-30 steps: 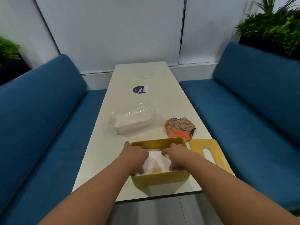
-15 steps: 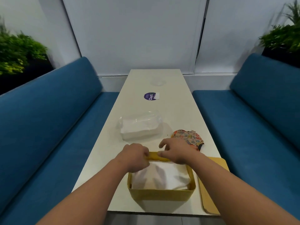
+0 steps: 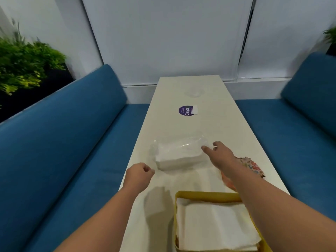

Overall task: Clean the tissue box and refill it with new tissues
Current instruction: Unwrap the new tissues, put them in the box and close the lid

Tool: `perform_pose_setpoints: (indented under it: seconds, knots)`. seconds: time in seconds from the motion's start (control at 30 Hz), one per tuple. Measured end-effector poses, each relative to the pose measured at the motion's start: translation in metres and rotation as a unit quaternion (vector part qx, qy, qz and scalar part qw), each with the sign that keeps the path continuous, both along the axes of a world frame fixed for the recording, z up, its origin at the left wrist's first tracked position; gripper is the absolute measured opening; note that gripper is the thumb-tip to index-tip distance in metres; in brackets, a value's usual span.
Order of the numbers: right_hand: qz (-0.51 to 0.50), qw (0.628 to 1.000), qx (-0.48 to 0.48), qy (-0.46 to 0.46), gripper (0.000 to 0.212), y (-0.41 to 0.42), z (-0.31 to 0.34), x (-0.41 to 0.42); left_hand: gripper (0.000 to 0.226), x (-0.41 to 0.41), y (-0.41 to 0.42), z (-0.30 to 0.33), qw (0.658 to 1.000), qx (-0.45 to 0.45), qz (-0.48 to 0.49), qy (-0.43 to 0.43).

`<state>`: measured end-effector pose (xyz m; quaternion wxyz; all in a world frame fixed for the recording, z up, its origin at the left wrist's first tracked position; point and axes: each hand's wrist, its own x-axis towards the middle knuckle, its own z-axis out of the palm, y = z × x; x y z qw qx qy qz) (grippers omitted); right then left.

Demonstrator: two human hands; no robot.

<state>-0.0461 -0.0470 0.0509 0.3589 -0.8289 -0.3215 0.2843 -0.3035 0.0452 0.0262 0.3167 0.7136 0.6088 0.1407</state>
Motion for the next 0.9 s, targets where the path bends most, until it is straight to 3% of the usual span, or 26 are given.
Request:
perform_pose_setpoints:
  seconds: [0.13,0.33,0.47,0.67,0.9]
  knots:
    - [-0.055,0.998,0.023,0.026,0.081,0.024,-0.018,0.002,0.020,0.010,0.036,-0.024,0.999,-0.037,0.033,-0.017]
    - [-0.096,0.992,0.045,0.063,0.076,0.055,-0.039,0.007,0.036,0.029,0.071,-0.047,0.981,-0.127,0.089,-0.118]
    - [-0.107,0.993,0.030,0.037,0.058,0.069,-0.048,0.009,0.047,0.038,0.085,-0.054,0.964,-0.169,0.116,-0.170]
    - [-0.102,0.994,0.024,-0.002,0.030,0.077,-0.056,0.010,0.052,0.059,0.091,-0.046,0.962,-0.203,0.090,-0.161]
    - [-0.113,0.993,0.030,-0.018,0.043,0.079,-0.060,0.012,0.051,0.070,0.094,-0.051,0.939,-0.267,0.106,-0.187]
